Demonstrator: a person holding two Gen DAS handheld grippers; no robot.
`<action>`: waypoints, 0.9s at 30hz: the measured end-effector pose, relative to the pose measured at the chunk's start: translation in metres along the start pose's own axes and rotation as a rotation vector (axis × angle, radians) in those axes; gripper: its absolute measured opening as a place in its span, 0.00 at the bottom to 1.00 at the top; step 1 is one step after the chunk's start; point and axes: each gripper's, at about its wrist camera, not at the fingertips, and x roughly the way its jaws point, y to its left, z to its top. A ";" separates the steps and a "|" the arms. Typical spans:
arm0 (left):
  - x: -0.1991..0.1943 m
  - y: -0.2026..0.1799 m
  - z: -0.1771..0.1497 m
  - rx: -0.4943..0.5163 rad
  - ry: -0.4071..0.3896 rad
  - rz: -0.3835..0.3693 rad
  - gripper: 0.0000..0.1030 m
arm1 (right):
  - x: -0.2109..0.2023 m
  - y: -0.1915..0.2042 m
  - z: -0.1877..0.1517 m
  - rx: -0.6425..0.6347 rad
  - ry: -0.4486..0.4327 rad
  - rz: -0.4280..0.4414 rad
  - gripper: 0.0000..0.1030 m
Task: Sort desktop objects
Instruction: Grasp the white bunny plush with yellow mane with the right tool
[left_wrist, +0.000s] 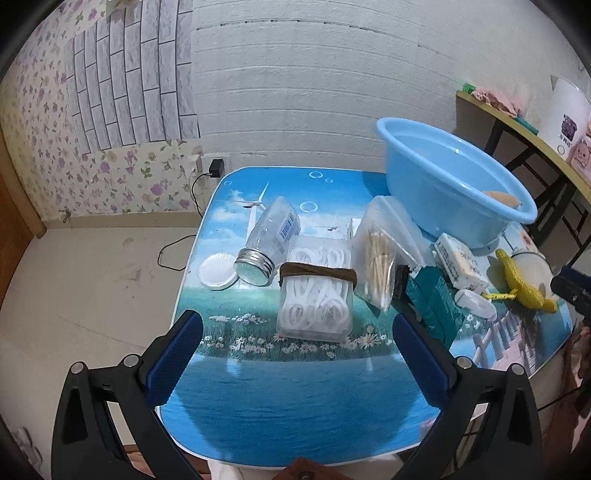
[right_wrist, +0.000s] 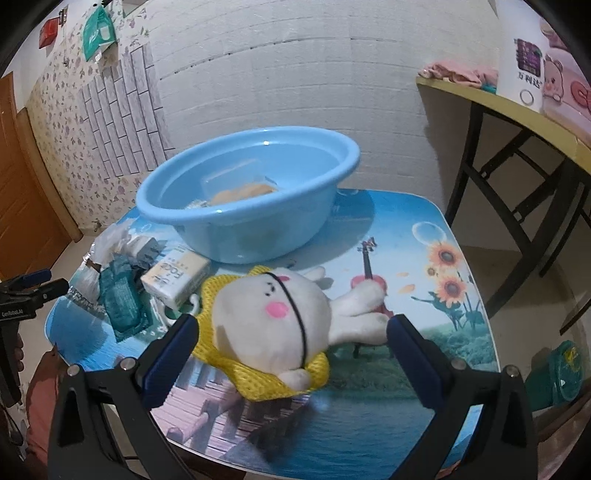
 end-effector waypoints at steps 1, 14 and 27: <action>-0.002 -0.001 0.001 -0.006 -0.009 -0.019 1.00 | 0.001 -0.001 0.000 0.005 0.005 0.000 1.00; 0.002 -0.082 -0.006 0.143 0.005 -0.243 1.00 | 0.025 0.034 -0.013 -0.176 0.081 0.022 1.00; 0.031 -0.149 -0.004 0.262 0.064 -0.325 1.00 | 0.027 0.013 -0.012 -0.119 0.075 0.095 0.70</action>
